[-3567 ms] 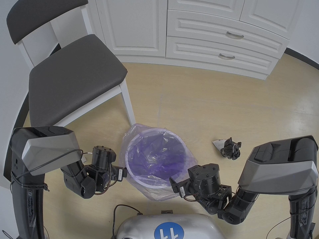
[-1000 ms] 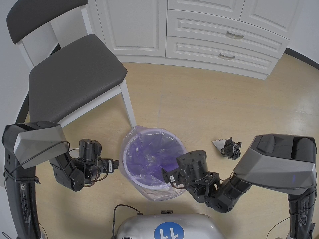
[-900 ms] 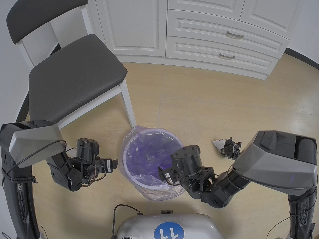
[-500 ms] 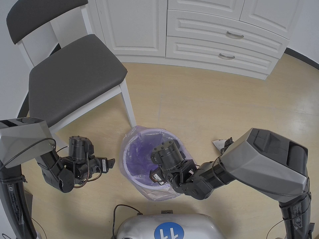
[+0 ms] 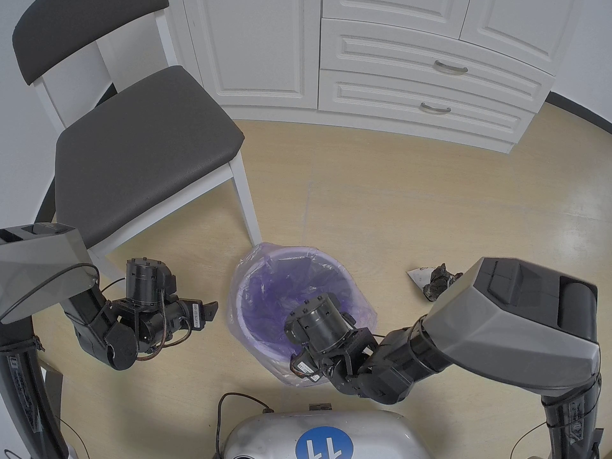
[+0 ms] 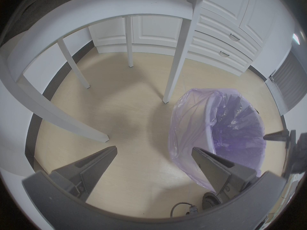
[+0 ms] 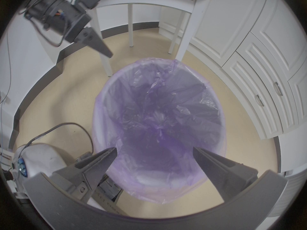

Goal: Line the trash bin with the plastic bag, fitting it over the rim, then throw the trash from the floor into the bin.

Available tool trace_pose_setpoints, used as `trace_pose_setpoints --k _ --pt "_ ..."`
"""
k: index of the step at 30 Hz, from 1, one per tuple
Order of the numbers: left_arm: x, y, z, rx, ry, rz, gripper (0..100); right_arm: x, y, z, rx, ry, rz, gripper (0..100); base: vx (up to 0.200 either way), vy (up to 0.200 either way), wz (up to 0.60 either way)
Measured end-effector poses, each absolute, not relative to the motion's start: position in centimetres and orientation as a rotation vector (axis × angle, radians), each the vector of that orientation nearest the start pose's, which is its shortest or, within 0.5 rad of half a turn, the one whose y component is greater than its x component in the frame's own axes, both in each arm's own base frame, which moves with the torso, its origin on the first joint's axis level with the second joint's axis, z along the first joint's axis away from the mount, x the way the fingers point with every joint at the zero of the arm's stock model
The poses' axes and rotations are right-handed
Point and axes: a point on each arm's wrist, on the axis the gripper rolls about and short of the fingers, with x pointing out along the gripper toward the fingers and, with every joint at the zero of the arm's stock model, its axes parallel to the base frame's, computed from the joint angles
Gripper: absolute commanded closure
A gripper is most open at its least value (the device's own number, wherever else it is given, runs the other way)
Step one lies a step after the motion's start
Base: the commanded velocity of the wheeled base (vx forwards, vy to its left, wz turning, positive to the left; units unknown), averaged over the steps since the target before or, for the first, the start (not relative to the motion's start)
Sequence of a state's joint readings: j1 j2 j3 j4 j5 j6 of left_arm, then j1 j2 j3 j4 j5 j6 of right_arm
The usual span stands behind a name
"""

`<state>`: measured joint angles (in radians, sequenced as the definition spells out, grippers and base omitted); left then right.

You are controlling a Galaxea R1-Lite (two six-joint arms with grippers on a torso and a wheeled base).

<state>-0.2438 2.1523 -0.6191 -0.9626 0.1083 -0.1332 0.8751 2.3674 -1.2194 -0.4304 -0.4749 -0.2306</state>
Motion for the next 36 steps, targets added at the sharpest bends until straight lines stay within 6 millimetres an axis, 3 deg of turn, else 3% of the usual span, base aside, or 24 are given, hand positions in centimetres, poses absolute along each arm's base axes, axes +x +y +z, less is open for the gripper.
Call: trace_pose_setpoints --k 8,15,19,25,28,33,36 --pt "32.3 -7.8 2.5 -0.029 0.568 -0.095 0 25.5 32.8 1.4 -0.713 0.535 0.512 0 0.0 0.0 0.0" --pt "32.5 -7.5 2.5 -0.035 0.566 -0.087 0 25.3 33.2 0.5 -0.72 0.539 0.52 0 0.0 0.0 0.0" --pt "32.5 -7.3 2.5 -0.037 0.566 -0.082 0 25.4 33.3 1.0 -0.706 0.527 0.517 0 0.0 0.0 0.0" --pt "32.6 -7.0 2.5 -0.04 0.564 -0.073 0 26.8 33.5 3.9 -0.642 0.459 0.486 0 0.0 0.0 0.0" --pt "32.6 -6.8 2.5 -0.034 0.57 -0.079 0 29.1 33.4 5.7 -0.576 0.418 0.441 0 0.0 0.0 0.0" --pt "32.5 -6.9 2.4 -0.035 0.575 -0.072 0 30.4 33.2 4.9 -0.581 0.421 0.412 0 0.0 0.0 0.0" --pt "32.4 -6.7 2.4 -0.036 0.575 -0.064 0 31.3 33.2 3.0 -0.605 0.447 0.395 0 0.0 0.0 0.0"
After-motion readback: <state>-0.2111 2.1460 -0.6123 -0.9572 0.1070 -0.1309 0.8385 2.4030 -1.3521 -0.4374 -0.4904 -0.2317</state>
